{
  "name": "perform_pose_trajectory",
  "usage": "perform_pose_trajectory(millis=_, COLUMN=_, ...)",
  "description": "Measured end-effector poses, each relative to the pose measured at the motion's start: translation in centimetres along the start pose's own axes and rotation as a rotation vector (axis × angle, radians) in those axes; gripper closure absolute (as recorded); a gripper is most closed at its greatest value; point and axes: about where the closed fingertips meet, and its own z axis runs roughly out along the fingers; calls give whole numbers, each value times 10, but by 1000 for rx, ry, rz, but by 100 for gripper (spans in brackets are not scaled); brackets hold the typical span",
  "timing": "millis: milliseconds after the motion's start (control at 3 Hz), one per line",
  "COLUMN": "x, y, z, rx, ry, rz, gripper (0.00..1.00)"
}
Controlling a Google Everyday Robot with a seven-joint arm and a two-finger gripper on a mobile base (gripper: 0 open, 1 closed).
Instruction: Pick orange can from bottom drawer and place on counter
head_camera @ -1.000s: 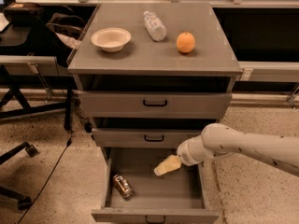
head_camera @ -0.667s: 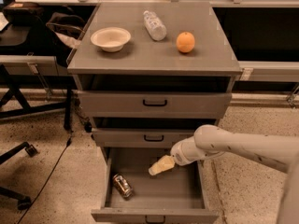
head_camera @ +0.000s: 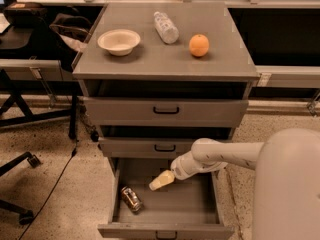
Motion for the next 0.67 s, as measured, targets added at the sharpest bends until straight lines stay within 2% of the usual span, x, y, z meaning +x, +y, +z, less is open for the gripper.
perform_pose_trajectory(millis=333, x=9, y=-9, z=36, rx=-8, ry=50, rz=33, gripper=0)
perform_pose_trajectory(millis=667, x=24, y=-16, z=70, rx=-32, ry=129, rz=62, gripper=0)
